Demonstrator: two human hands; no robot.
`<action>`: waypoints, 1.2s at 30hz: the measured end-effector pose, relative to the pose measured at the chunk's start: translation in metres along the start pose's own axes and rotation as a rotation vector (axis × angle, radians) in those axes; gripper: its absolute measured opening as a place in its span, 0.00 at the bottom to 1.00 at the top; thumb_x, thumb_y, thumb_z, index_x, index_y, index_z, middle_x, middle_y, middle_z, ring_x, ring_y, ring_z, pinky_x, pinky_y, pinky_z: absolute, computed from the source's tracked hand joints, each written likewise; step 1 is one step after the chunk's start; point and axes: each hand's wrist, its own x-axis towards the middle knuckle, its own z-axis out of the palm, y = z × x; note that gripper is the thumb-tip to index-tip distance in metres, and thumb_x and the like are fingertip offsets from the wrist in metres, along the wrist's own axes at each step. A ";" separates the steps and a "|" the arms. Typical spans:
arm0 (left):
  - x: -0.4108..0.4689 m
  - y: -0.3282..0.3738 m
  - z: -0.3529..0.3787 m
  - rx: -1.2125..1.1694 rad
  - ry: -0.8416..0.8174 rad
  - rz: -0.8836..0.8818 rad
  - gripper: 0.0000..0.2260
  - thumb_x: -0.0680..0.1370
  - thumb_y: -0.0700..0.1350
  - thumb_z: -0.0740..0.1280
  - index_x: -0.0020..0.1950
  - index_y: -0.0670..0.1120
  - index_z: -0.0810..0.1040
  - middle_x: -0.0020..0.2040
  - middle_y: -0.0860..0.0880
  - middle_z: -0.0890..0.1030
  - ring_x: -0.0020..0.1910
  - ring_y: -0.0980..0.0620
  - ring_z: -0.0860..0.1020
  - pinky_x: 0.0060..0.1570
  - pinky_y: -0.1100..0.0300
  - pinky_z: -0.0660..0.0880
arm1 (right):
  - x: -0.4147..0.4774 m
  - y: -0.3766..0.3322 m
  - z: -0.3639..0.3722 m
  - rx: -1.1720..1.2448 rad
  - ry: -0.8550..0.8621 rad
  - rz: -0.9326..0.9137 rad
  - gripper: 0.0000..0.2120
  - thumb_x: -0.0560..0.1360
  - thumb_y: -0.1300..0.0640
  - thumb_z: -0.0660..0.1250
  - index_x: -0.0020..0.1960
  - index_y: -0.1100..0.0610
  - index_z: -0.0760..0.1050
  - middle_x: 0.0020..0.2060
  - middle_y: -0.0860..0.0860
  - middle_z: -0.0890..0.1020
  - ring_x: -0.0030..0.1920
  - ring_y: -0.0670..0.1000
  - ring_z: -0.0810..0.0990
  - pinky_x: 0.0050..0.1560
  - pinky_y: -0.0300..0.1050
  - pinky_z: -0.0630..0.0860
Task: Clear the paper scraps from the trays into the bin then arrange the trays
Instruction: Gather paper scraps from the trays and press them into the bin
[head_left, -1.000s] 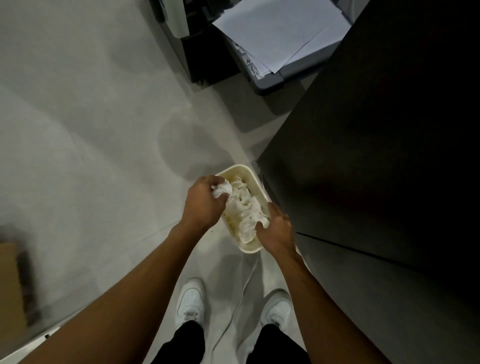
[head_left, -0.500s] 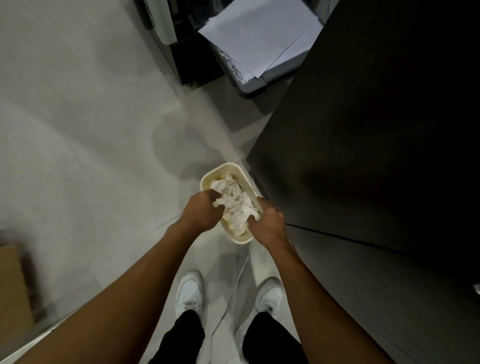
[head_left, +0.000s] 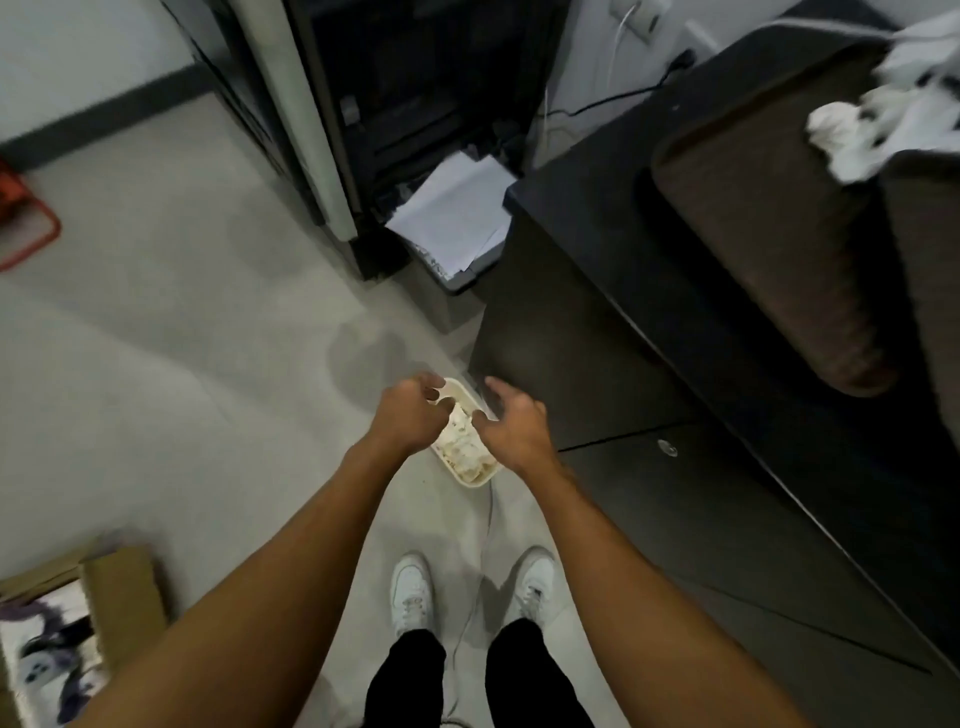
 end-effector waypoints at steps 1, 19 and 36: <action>-0.011 0.015 -0.009 -0.022 -0.005 0.006 0.16 0.79 0.46 0.72 0.66 0.45 0.79 0.60 0.46 0.82 0.57 0.47 0.80 0.57 0.57 0.75 | -0.012 -0.012 -0.011 0.020 0.020 -0.010 0.29 0.77 0.53 0.72 0.77 0.49 0.69 0.70 0.53 0.78 0.68 0.53 0.77 0.66 0.41 0.70; -0.145 0.276 -0.085 -0.106 0.019 0.465 0.15 0.80 0.52 0.70 0.66 0.50 0.77 0.54 0.52 0.81 0.56 0.51 0.80 0.59 0.55 0.77 | -0.180 -0.109 -0.245 0.240 0.573 -0.279 0.25 0.76 0.53 0.74 0.73 0.53 0.76 0.65 0.48 0.82 0.65 0.44 0.79 0.69 0.40 0.73; -0.206 0.455 0.050 -0.095 -0.197 0.735 0.17 0.79 0.51 0.71 0.67 0.51 0.77 0.55 0.52 0.83 0.55 0.56 0.80 0.49 0.69 0.72 | -0.256 0.002 -0.420 0.343 0.930 -0.191 0.24 0.76 0.51 0.74 0.71 0.51 0.77 0.59 0.43 0.83 0.59 0.41 0.81 0.65 0.36 0.74</action>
